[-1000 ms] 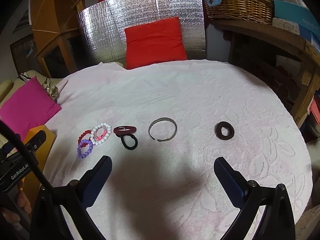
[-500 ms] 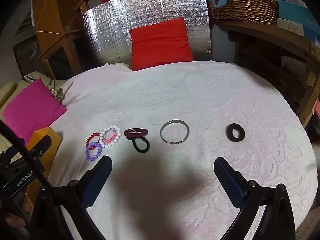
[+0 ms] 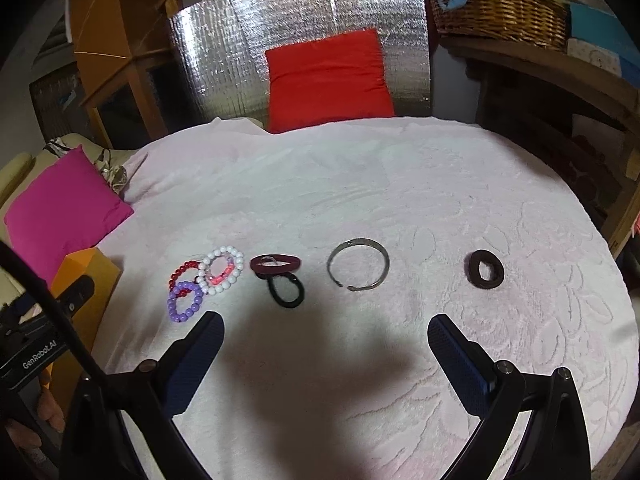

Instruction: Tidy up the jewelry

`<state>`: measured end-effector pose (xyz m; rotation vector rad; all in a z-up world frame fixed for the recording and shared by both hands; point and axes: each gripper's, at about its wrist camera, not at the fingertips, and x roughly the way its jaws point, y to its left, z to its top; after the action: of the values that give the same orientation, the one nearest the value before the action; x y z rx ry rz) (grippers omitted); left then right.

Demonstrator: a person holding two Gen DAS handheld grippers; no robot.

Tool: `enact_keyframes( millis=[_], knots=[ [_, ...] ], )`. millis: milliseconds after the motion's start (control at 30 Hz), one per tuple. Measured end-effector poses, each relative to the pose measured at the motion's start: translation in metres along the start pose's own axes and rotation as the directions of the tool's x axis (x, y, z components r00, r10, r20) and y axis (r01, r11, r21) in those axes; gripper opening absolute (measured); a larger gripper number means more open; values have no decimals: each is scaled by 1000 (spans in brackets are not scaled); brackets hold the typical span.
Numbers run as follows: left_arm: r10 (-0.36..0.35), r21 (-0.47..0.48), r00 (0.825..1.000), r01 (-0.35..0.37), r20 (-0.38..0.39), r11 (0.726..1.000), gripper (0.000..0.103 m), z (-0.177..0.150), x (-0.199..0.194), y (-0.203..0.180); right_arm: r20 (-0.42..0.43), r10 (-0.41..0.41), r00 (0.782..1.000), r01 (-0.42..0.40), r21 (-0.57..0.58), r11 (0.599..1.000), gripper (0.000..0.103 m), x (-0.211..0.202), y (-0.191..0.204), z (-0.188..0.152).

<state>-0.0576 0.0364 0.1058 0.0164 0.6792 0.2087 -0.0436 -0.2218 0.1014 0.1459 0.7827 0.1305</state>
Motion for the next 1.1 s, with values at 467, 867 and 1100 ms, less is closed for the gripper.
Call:
enact_keyframes(
  millis=[467,867,1100],
  knots=[
    [-95,29,980,102,-174,994,103,-15,61,-10,-143,95,985,-75,140,987,79,57,-58,12],
    [-208,4,938,217,-279,976,65,-22,95,-28,-129,184,974,-163,161,973,71,66,-55,19],
    [-268,-50,913,266,-307,963,41,-28,111,-24,-176,265,948,-258,58,964,63,80,-3,15]
  ],
)
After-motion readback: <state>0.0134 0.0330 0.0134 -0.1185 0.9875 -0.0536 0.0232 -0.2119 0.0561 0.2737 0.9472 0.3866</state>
